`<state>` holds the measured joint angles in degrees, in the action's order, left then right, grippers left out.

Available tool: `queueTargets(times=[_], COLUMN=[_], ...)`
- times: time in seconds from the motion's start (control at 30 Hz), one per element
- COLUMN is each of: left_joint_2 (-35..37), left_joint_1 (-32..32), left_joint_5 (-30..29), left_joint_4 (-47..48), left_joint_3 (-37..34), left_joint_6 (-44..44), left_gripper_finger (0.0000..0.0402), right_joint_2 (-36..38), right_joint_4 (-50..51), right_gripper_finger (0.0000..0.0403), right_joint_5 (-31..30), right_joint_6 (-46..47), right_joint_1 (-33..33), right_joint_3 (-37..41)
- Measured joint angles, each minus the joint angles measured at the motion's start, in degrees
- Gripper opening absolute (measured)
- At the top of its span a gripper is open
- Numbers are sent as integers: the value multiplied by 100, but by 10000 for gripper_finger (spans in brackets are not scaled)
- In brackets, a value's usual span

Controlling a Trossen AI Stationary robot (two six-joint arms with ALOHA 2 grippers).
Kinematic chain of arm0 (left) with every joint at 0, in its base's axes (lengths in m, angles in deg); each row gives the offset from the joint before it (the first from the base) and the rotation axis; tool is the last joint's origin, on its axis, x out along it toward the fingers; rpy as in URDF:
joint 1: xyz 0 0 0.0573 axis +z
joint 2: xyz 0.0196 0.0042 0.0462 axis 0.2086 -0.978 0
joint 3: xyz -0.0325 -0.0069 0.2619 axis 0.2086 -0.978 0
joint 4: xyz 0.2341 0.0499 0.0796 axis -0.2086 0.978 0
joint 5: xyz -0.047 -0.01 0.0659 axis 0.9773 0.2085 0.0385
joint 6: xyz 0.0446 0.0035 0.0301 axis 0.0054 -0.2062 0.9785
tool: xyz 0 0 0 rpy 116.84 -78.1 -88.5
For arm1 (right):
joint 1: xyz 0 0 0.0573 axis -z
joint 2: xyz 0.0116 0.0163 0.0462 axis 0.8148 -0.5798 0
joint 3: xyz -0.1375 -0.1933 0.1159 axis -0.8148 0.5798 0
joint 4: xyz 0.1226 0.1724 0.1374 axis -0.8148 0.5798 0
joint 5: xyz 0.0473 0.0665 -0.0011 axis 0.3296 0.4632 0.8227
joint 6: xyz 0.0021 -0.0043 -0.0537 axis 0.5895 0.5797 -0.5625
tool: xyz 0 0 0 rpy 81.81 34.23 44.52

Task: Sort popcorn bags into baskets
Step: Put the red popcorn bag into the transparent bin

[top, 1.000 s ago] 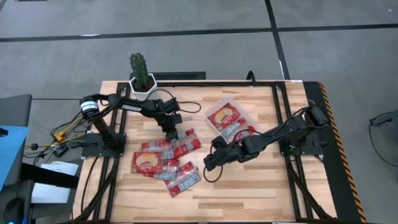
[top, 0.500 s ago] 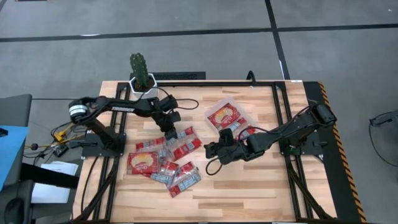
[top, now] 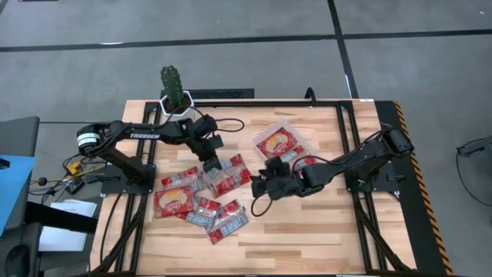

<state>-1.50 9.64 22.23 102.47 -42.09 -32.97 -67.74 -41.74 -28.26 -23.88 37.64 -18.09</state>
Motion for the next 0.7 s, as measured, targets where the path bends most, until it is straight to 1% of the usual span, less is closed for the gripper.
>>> queueTargets(times=[0.17,0.3,0.37,0.47,0.63,0.7], left_joint_2=[28,160,281,509,938,1092], left_joint_1=[-148,-227,-254,-252,-250,-250], left_joint_5=[192,199,163,65,-100,-137], left_joint_4=[-138,-180,-182,-160,-25,20], left_joint_3=[0,2,2,2,4,4], left_joint_6=[10,-17,-19,-21,-41,-61], left_gripper_finger=[0,0,0,0,0,0], right_joint_2=[9,9,9,9,9,9], right_joint_4=[-276,-251,-222,-94,-64,-193], right_gripper_finger=[255,255,255,255,255,255], right_joint_5=[918,1984,2373,2606,2700,2953], right_joint_6=[-1353,-1986,-2236,-2494,-2744,-2917], right_joint_1=[515,902,1046,1213,1455,1562], right_joint_3=[-9,-11,-11,-11,-11,-11])
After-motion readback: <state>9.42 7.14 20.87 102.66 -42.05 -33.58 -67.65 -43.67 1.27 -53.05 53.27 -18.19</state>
